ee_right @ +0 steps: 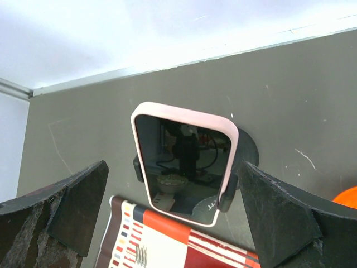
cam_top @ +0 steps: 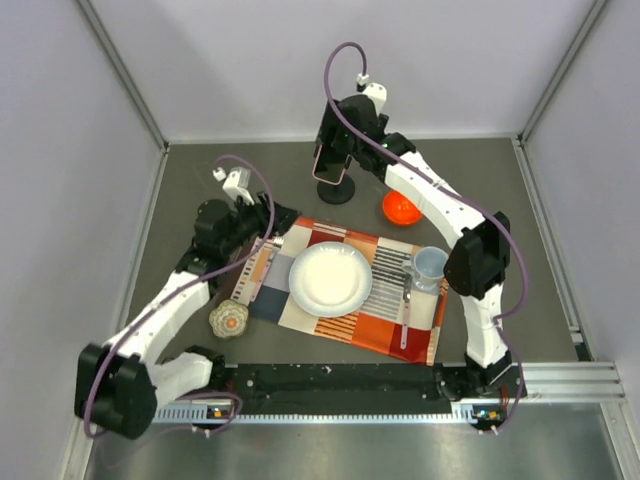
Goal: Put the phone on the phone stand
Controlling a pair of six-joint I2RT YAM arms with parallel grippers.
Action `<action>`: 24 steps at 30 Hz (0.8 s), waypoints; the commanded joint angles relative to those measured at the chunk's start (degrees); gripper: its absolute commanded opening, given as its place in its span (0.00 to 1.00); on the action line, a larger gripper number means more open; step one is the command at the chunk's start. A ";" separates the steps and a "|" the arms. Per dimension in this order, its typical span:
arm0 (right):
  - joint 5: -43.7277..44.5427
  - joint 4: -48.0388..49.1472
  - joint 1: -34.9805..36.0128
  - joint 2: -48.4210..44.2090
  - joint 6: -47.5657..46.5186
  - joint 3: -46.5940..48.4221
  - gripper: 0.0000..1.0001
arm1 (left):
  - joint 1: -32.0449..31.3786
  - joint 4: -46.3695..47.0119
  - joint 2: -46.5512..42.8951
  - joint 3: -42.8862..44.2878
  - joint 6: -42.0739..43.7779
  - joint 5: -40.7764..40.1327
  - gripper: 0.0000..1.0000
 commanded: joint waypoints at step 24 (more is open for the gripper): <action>5.96 4.06 2.23 10.74 -23.64 7.02 0.11 | -0.04 -22.21 -25.55 -0.67 14.22 -11.79 0.61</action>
